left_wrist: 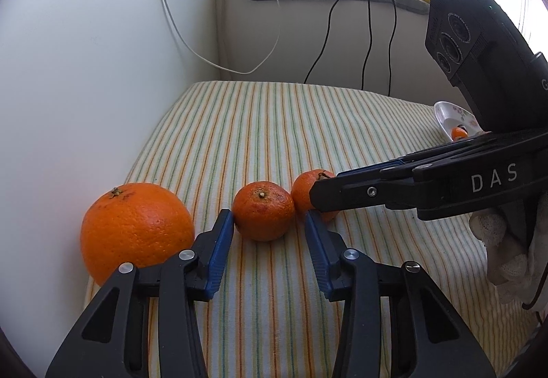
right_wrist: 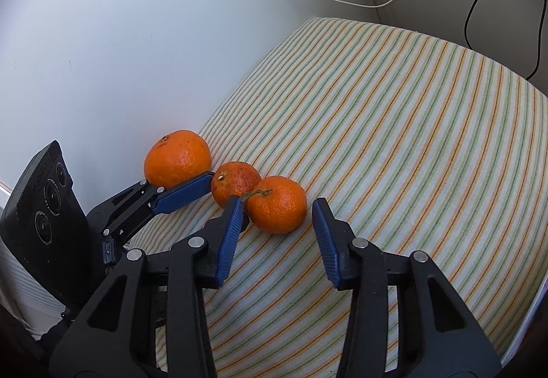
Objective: Organize fruits
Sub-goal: 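Grasp a tangerine with the right gripper while the left grasps another tangerine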
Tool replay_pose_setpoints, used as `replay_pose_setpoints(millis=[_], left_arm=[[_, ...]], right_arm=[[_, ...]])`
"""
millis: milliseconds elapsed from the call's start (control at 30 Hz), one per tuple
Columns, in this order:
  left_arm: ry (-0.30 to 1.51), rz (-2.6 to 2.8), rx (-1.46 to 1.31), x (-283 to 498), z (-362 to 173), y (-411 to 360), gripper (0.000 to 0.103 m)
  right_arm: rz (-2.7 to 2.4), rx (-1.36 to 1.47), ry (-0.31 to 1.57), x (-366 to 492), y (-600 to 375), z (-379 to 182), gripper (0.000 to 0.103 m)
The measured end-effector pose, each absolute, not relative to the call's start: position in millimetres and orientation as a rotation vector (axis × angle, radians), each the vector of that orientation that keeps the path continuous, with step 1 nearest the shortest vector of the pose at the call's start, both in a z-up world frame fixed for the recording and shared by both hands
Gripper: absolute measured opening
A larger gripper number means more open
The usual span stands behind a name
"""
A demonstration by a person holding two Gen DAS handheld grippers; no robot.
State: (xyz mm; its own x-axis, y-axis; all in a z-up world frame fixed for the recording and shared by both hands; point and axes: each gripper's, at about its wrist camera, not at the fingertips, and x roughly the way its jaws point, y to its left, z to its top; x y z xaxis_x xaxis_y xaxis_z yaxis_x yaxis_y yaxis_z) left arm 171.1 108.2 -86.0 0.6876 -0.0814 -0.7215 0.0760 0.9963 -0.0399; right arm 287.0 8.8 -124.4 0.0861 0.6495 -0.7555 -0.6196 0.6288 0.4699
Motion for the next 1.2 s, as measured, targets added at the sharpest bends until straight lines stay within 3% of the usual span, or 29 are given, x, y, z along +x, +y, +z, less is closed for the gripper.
replay_pose_setpoints(millis=[100,733,1000,1200], left_arm=[[0.807,-0.078,-0.005,171.7,-86.3,109.3,0.034],[0.773,-0.097,-0.03,161.1,-81.3,113.4,0.029],[0.781,-0.077,-0.006,168.5,-80.7,112.1,0.03],[0.792,-0.054,0.034,179.3,-85.2,110.5,0.037]], right_arm=[[0.939,0.029,1.143,285.7,9.2,-125.4,0.037],[0.913,0.018,1.068,270.3,-17.7,-105.4,0.035],[0.905,0.006,1.044,262.3,-28.2,-96.9,0.035],[0.899,0.017,1.031,261.5,-32.8,-93.4,0.035]])
